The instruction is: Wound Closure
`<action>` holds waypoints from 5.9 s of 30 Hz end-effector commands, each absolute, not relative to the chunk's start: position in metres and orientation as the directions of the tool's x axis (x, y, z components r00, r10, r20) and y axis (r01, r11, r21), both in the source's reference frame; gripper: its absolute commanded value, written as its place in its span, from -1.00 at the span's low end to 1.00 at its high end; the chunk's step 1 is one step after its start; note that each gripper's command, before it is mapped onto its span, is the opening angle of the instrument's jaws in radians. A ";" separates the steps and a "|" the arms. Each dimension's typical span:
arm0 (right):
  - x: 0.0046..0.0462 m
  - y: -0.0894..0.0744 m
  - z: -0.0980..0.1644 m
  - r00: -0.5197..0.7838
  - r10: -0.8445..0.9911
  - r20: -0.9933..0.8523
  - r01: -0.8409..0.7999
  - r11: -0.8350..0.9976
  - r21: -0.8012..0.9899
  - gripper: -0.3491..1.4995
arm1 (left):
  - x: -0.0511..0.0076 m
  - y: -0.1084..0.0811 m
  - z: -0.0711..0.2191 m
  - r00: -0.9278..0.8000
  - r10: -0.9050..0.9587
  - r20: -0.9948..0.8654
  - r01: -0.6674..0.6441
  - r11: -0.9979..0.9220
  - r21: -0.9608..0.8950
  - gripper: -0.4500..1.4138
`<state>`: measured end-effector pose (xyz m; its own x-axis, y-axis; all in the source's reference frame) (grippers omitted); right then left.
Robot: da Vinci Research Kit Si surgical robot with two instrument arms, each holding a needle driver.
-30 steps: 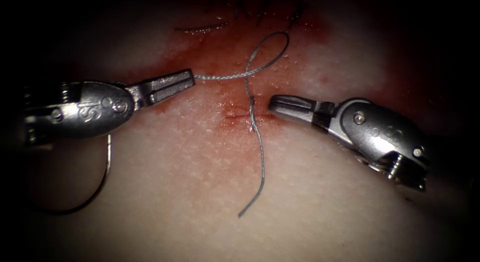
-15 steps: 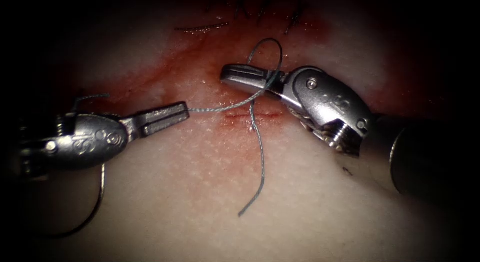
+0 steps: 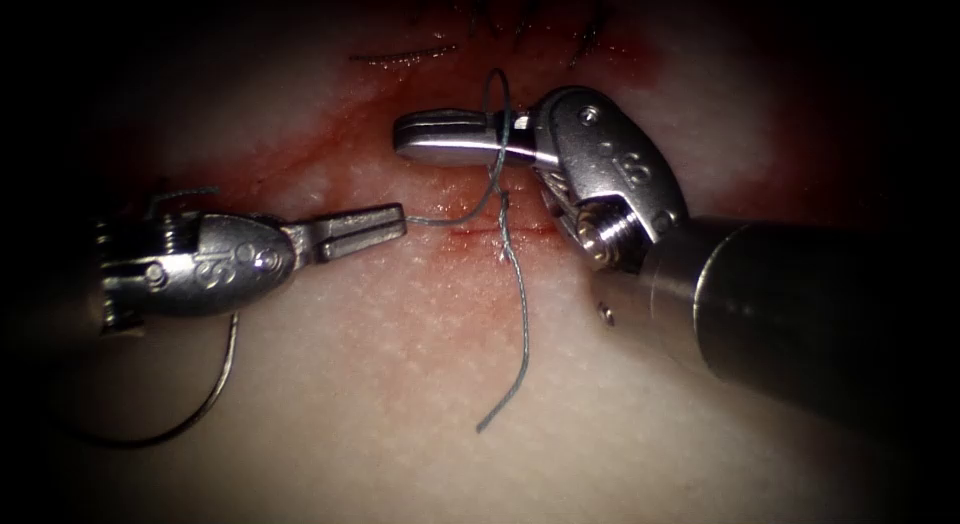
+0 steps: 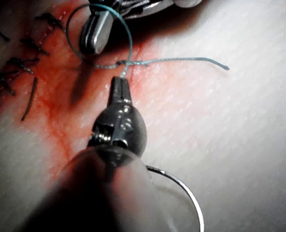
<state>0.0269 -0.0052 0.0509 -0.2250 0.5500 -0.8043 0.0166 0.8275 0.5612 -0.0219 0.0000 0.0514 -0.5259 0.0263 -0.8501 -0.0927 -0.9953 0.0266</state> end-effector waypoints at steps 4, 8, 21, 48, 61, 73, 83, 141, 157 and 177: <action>0.0272 -0.006 0.051 -0.243 0.601 -0.761 0.067 0.793 0.605 -1.00 | -0.0224 0.001 0.053 -0.513 0.016 -0.859 -0.075 -0.997 0.026 -1.00; 0.0265 -0.006 0.051 -0.194 0.625 -0.757 0.119 0.780 0.614 -1.00 | -0.0224 0.001 0.054 -0.501 0.018 -0.865 -0.069 -0.997 0.019 -1.00; 0.0264 -0.008 0.050 0.088 0.579 -0.810 0.419 0.717 0.558 -0.87 | -0.0239 0.001 0.054 -0.486 0.006 -0.874 -0.038 -0.999 0.015 -1.00; 0.0294 -0.014 0.051 0.385 0.297 -0.874 0.750 0.452 0.484 0.40 | -0.0239 0.000 0.055 -0.482 0.007 -0.876 -0.021 -1.000 0.003 -1.00; 0.0294 -0.012 0.050 0.466 0.208 -0.860 0.714 0.486 0.504 -1.00 | -0.0234 -0.003 0.054 -0.490 0.005 -0.871 -0.018 -1.000 0.004 -1.00; 0.0284 -0.006 0.049 0.344 0.353 -0.870 0.633 0.597 0.492 -1.00 | -0.0235 -0.008 0.052 -0.499 0.003 -0.867 -0.010 -1.000 0.003 -1.00; 0.0275 -0.002 0.050 0.304 0.401 -0.865 0.527 0.686 0.503 -1.00 | -0.0243 -0.015 0.048 -0.503 -0.011 -0.864 0.048 -0.999 -0.015 -1.00; 0.0258 0.004 0.059 0.322 0.292 -0.900 0.203 0.908 0.367 -1.00 | -0.0254 -0.030 0.043 -0.460 0.036 -0.887 0.194 -0.971 -0.140 -1.00; 0.0250 0.006 0.056 0.328 0.316 -0.890 0.136 0.916 0.376 -1.00 | -0.0235 -0.032 0.044 -0.297 0.021 -0.955 0.501 -0.847 -0.175 -1.00; 0.0237 0.008 0.058 0.341 0.315 -0.886 0.033 0.938 0.346 -1.00 | -0.0241 -0.034 0.047 -0.329 0.017 -0.944 0.507 -0.841 -0.192 -1.00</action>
<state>0.0229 0.0076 0.0576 0.3405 0.3166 -0.8853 0.0303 0.9374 0.3468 -0.0234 -0.0331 0.0464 -0.3356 0.0197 -0.9418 0.5038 -0.8411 -0.1971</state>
